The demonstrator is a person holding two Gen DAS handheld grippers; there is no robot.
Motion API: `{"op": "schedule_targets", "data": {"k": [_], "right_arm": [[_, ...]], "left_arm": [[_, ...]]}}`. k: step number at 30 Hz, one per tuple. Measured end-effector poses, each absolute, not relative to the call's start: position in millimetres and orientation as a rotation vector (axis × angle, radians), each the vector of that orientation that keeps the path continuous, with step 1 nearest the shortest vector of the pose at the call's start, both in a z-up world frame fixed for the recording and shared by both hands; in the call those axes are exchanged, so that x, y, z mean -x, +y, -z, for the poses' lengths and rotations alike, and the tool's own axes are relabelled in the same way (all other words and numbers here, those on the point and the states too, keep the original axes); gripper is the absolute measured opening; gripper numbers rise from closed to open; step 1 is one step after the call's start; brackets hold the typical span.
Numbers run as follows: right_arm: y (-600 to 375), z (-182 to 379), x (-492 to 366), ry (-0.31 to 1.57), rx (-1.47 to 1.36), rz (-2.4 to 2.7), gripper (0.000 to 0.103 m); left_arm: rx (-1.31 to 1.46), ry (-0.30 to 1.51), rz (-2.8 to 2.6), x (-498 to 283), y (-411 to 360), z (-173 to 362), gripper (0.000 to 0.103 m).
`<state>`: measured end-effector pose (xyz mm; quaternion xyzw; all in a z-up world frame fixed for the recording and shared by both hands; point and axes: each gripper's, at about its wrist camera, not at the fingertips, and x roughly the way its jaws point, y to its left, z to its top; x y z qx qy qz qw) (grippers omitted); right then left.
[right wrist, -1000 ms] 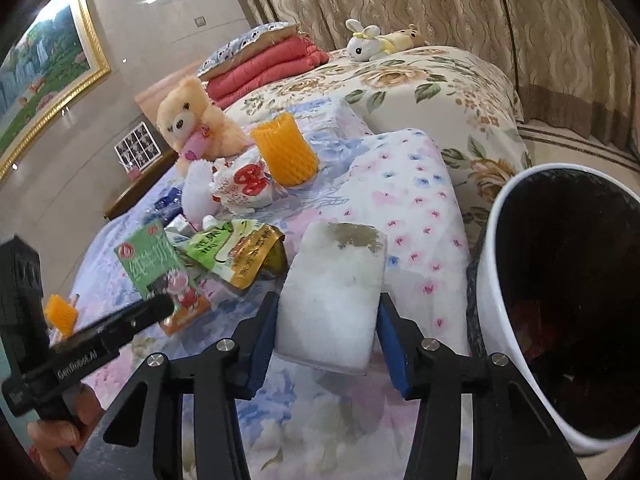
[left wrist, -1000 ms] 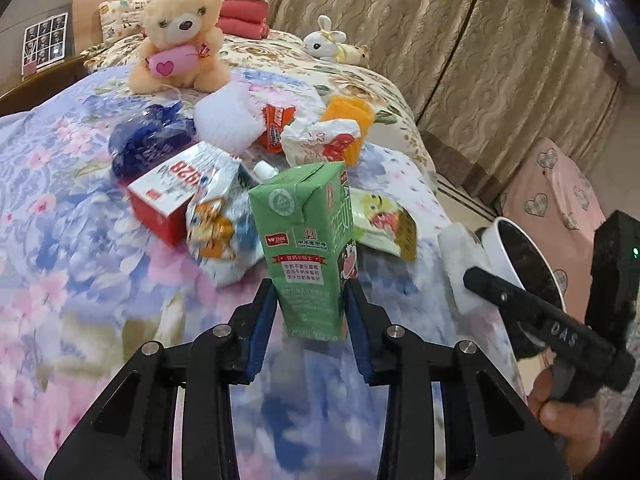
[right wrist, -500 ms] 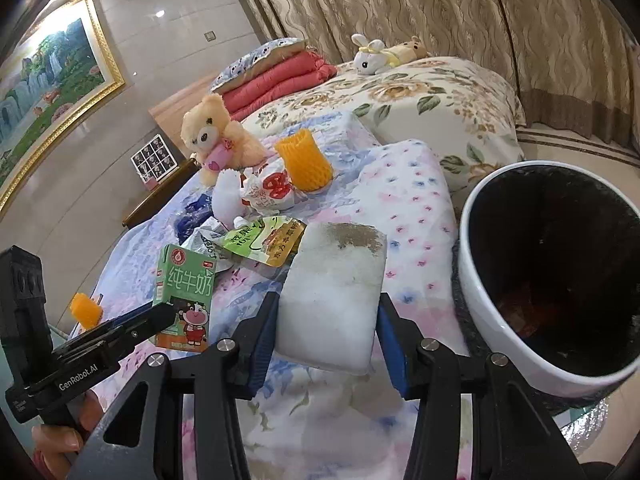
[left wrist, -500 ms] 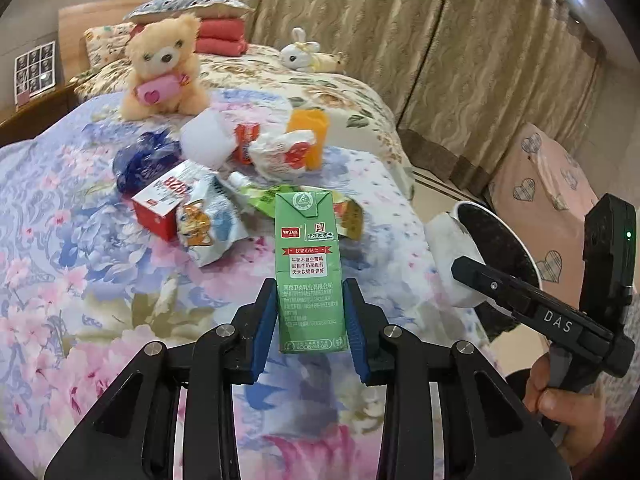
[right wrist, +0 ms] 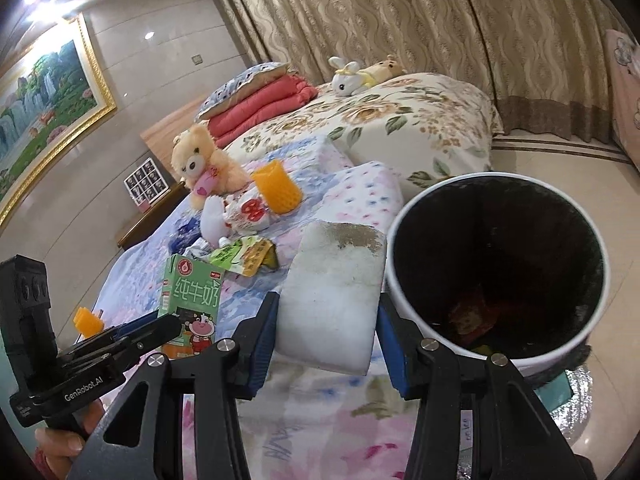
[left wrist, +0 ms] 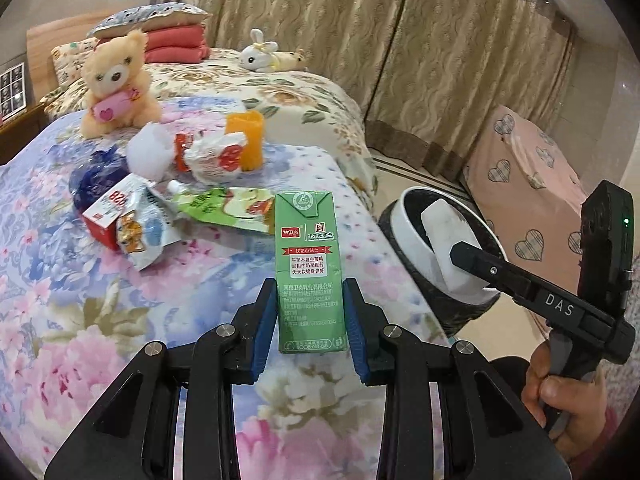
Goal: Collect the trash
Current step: 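Carry the carton and foam block over the bin and release both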
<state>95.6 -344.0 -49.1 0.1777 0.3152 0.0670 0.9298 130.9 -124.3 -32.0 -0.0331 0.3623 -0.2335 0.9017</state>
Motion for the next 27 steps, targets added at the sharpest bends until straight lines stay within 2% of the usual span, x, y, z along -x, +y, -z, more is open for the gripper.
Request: {"op": "schedule_targets", "data": {"k": [27], "right_arm": [[-410.4,48.1,-74.7,0.615,-0.420,-0.020,0.048]], "left_arm": [[0.013,0.746,0.607,-133.5,-193.2,17.7,0.031]]}}
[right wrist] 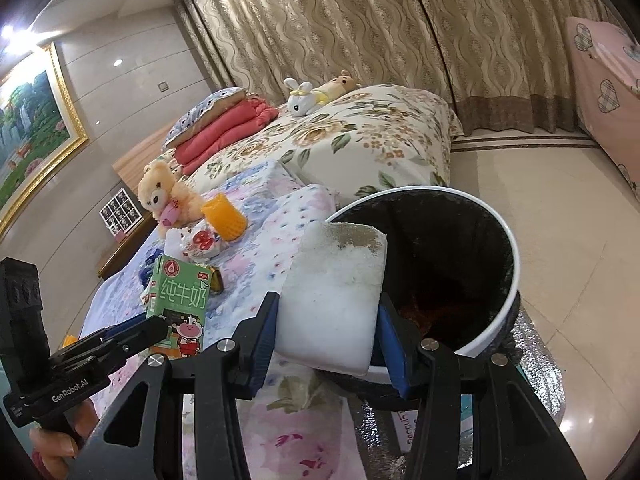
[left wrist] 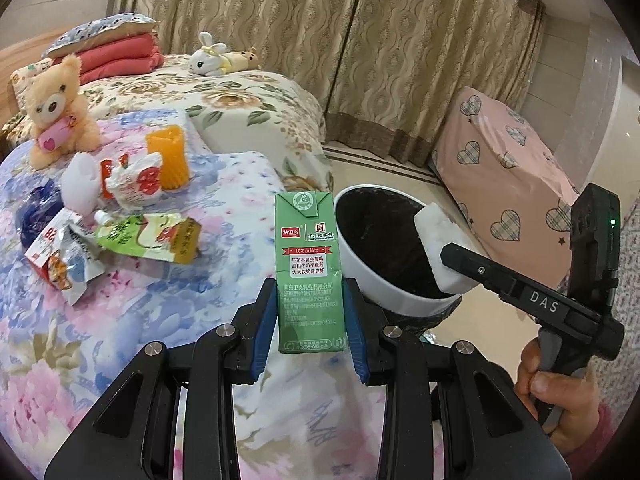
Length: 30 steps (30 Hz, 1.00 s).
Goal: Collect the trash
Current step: 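Carry the carton and foam block over the bin and release both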
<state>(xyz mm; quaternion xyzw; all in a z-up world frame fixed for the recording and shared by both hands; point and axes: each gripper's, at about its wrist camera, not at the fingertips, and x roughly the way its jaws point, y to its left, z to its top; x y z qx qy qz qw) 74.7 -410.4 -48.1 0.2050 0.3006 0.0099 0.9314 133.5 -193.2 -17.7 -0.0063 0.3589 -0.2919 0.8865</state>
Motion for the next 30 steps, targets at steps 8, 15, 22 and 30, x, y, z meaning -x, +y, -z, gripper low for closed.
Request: {"op": "schedule_targets", "data": {"k": [8,15,22,30], "right_arm": [[-429.2,48.3,-78.3,0.622,-0.435,0.002,0.048],[-443.9,49.7,-85.3,0.635,-0.429,0.014,0.049],[-460.0,54.4,-96.1,0.661,-0.423,0.036,0.049],[-476.5,57.7,-104.7,0.677,-0.434,0.048,0.049]], "left_arm": [[-0.003,0.749,0.636,-145.4,-220.1,16.6,0.031],[-0.025,0.773,0.675,-159.8,-249.7,18.9,0.031],[-0.045,0.798,0.710,-174.4,-276.5,20.5,0.031],[-0.048,0.830,0.735,-188.1,-301.7,23.9,0.031]]}}
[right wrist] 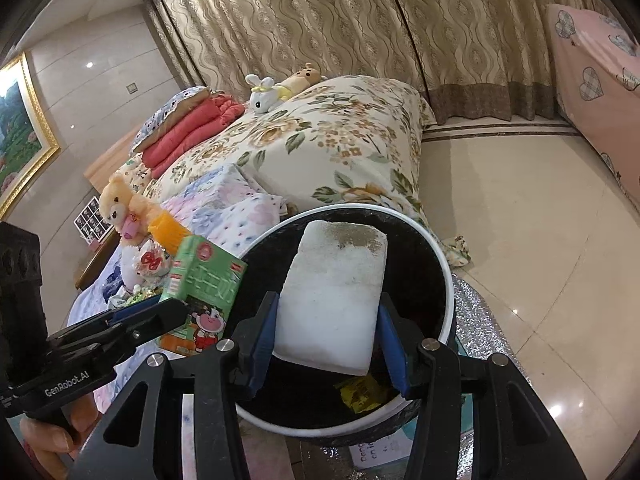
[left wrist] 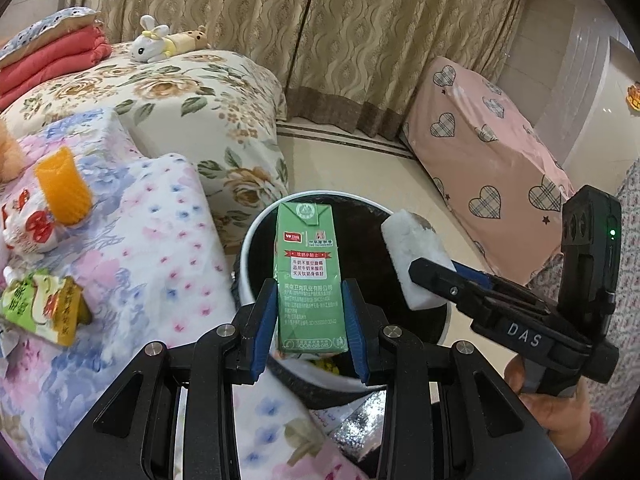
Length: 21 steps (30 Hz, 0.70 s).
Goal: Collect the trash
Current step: 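Carry the carton and foam block over the bin and release both, then return both open tools over the bed toward the pouches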
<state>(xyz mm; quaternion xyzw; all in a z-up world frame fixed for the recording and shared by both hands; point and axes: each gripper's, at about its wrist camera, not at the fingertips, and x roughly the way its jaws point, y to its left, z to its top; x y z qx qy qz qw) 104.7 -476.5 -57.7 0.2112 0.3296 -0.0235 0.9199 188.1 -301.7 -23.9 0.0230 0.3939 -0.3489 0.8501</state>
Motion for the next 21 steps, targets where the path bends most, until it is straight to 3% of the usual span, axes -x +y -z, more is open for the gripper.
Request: {"op": "schedule_targets", "data": {"k": [10,14,21], "right_arm": [[-484.9,65.2,-115.2,0.707,-0.442,0.045,0.053],[-490.2,70.6,-119.4,0.726,-0.477,0.043,0.056],[-489.6,67.2,-115.1,0.716,-0.491,0.056,0.058]], "left_arm": [[-0.060,0.840,0.753,-189.9,-311.7,27.8,0.031],[-0.033,0.847,0.737,-191.4,-304.0,28.4,0.048],[0.022,0.836,0.701,-186.1,-275.0,31.1,0.052]]}}
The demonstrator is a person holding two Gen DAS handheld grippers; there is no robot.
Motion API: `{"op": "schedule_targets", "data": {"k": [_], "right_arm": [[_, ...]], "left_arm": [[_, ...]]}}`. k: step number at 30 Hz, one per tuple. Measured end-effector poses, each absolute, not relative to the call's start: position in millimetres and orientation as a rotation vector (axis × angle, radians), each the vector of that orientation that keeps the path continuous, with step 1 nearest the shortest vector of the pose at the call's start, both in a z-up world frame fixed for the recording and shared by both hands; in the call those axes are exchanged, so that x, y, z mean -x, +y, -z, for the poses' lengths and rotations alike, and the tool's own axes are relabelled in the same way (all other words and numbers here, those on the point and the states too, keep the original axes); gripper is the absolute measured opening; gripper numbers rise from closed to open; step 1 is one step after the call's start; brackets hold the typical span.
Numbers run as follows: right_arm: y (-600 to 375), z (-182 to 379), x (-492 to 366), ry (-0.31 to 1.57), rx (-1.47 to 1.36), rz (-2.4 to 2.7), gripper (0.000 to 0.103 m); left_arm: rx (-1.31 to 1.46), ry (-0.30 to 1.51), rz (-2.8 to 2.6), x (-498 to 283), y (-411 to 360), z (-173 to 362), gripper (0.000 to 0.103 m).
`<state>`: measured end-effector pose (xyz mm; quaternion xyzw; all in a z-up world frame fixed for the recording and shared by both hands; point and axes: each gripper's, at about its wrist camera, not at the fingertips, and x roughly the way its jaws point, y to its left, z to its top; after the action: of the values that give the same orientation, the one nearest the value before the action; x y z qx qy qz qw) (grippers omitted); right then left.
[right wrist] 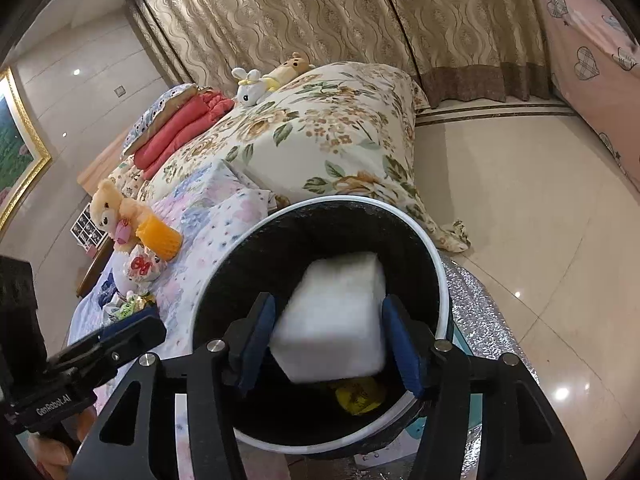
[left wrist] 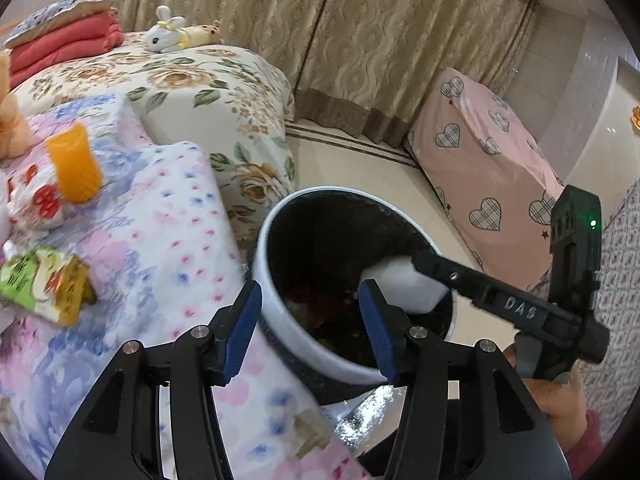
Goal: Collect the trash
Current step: 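Return both open tools over the bed toward the pouches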
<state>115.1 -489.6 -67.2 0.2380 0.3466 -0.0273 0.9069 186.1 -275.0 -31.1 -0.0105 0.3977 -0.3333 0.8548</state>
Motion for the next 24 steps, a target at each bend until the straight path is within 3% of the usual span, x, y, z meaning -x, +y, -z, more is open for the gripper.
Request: {"op": "schedule_targets", "data": {"k": [12,24], "right_arm": [[-447.1,48.7,-104.8,0.671,-0.466,0.016,0.073],[-364.6,49.2,-107.9,0.676,-0.392,-0.108,0.078]], "left_arm": [[0.084,0.839,0.562,-166.5,-198.0,51.5,0.058],[0.087,0.808,0.393,-146.9,-118.2,62.6,0.064]]}}
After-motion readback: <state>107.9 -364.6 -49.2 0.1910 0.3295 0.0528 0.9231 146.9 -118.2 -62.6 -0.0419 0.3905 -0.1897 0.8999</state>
